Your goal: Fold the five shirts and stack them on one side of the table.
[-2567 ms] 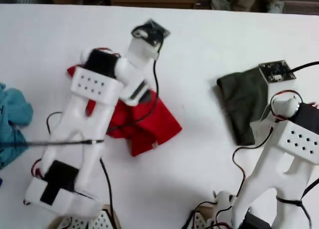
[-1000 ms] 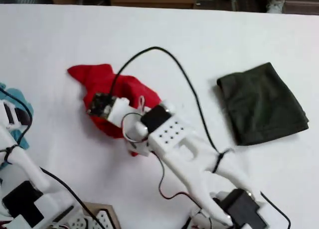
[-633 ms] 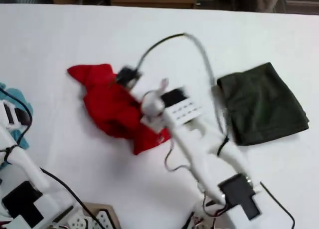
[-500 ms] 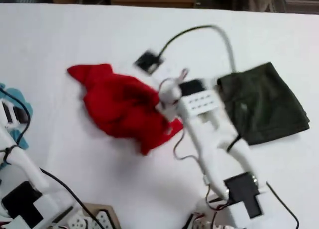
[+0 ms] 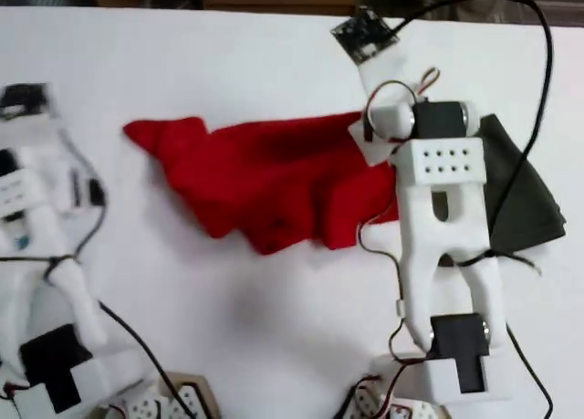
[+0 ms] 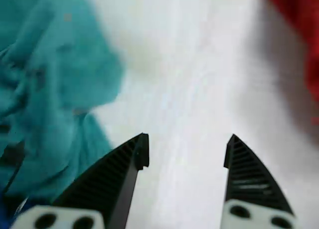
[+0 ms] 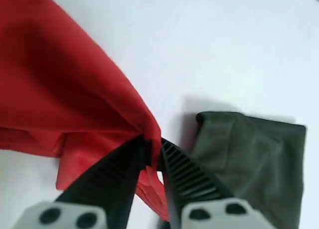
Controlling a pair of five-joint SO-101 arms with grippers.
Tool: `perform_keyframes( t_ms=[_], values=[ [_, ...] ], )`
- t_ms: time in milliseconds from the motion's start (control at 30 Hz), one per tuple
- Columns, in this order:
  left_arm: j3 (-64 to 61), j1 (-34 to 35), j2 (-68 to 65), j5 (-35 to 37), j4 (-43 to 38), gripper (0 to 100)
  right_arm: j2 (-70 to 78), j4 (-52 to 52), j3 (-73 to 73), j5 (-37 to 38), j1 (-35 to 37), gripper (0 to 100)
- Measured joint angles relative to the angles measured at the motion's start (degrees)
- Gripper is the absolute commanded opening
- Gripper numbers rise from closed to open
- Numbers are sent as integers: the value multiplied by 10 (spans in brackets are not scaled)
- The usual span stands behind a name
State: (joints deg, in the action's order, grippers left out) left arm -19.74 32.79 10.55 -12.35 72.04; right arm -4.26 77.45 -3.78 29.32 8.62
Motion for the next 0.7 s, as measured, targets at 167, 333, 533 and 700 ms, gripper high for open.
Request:
perform_keyframes(
  t_ms=[167,333,533,700],
  values=[
    [-6,-125,0,0,-45,267,0,-34,36,0,12,20],
    [-55,-247,0,0,-61,267,0,-48,40,0,7,20],
    [-127,-353,0,0,-101,268,0,-48,40,0,2,20],
    [-195,-358,0,0,-172,268,0,-48,40,0,2,20]
  ],
)
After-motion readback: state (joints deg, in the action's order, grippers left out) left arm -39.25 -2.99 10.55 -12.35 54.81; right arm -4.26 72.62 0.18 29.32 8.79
